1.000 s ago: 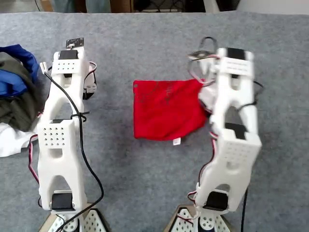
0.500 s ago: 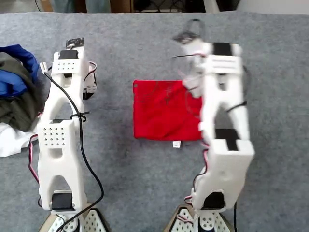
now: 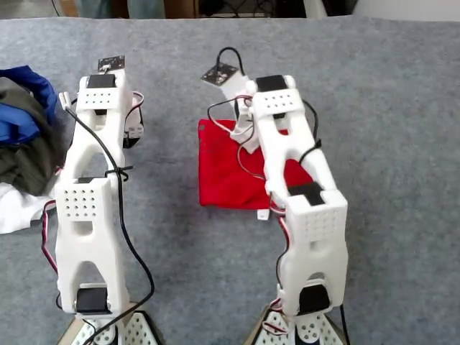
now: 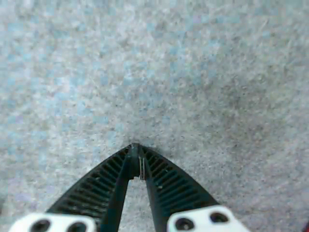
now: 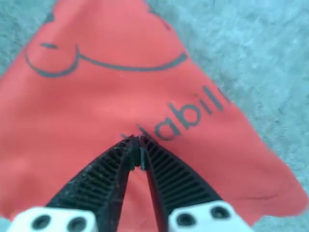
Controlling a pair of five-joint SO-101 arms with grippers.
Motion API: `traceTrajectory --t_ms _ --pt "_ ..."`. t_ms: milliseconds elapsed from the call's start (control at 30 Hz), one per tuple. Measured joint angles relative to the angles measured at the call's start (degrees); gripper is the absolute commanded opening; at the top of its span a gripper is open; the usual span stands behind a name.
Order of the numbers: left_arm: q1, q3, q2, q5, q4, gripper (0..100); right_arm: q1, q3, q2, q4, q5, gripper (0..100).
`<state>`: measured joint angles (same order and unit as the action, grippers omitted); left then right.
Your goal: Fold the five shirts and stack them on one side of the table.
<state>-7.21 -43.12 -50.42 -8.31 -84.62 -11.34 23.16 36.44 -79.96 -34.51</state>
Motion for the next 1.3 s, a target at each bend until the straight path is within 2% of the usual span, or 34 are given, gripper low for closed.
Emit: traceTrajectory --t_ms 267,633,767,933,1033,1300 --pt "0.0 0.0 0.0 0.0 0.0 3 0.4 0.0 1.8 -0.7 -0.1 1.5" --pt "0.0 0.0 0.0 0.0 0.0 3 5.9 0.0 -0.8 -14.4 -4.4 1.5" --pt "0.0 0.0 0.0 0.0 0.0 3 10.4 -0.5 -2.1 -18.2 -5.5 1.5" --pt "0.0 0.0 0.0 0.0 0.0 3 19.6 -2.5 -2.2 -20.2 -5.7 1.5" --pt "0.0 0.0 0.0 0.0 0.0 3 25.1 -6.2 -2.2 -20.2 -5.7 1.5" --pt "0.0 0.0 0.0 0.0 1.1 3 33.2 -17.8 -10.2 -17.7 -5.7 1.5"
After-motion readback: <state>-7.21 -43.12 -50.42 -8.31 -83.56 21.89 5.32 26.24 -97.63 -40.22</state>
